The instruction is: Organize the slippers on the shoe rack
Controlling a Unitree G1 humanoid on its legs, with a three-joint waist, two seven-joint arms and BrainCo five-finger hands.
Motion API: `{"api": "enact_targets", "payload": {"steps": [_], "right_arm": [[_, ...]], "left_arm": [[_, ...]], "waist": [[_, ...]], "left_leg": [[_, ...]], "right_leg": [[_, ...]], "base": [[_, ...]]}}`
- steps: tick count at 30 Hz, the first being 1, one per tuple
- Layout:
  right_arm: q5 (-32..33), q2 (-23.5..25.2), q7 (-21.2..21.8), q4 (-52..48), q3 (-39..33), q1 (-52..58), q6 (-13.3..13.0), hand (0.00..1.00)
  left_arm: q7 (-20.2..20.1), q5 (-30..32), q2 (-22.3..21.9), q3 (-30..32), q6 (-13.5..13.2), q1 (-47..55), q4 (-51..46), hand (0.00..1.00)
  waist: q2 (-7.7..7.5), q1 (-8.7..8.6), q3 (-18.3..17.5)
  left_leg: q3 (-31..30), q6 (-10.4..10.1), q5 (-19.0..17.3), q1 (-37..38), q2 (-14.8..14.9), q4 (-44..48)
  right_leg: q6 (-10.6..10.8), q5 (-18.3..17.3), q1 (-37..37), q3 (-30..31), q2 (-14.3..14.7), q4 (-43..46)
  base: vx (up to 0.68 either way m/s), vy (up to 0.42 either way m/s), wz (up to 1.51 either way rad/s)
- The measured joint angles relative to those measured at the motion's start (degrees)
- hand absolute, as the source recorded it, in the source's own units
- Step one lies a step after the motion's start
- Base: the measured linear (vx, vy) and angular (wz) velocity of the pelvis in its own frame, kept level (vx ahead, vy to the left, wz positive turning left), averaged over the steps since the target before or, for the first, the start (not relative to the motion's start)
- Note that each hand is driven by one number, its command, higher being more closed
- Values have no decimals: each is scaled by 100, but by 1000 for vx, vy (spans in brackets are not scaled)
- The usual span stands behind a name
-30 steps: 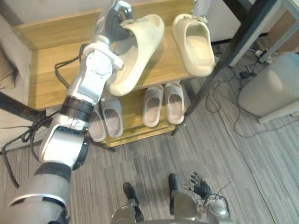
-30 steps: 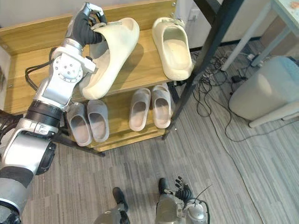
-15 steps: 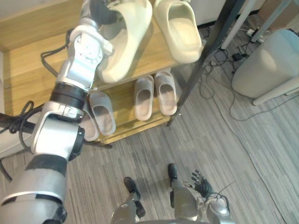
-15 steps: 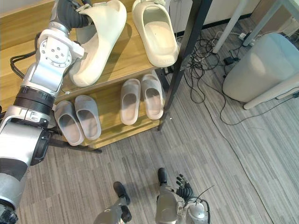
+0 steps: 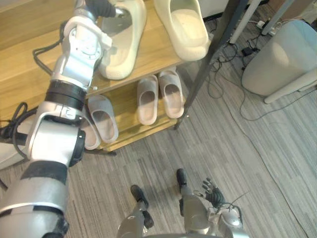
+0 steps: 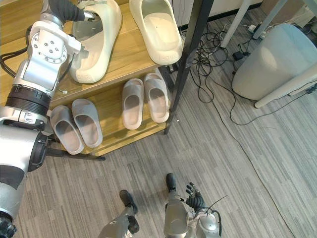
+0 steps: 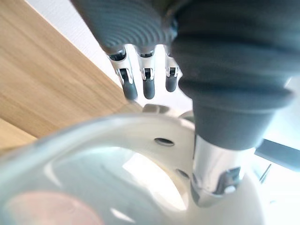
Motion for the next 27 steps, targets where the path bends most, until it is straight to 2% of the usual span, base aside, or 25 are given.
{"api": "enact_targets", "payload": {"steps": [10,18,24,27], "right_arm": [[3,-1,12,-5,0,13,0,0],[3,-4,14,-3,9,27,2,0],[-1,-12,7,40,12,28,2,0],[-5,-21,7,140,14,26,0,0]], "left_arm": [[-5,-66,-196,-9,15,-1,0,0],[-3,-407,-251,0,13,-8,-55,0],[124,-1023,-301,162,-118,305,-1023,0],[222,-1322,-428,354,-215,740,-1389,0]], "waist": [[0,-10,0],[-4,9,-1],[-5,44,-3],[-2,137,-8]], "left_leg": [[-172,51,39,13,-40,0],[-304,91,77,34,-72,-2],[-465,88,106,86,-68,-1],[-524,89,116,151,-70,-2]], "right_leg": [[0,0,117,-139,-48,-2],[4,-1,205,-285,-90,5],[13,-9,366,-441,-94,-14],[20,-17,468,-511,-96,-19]], "base": [[1,36,9],[-15,36,9],[3,32,13],[-11,25,10]]}}
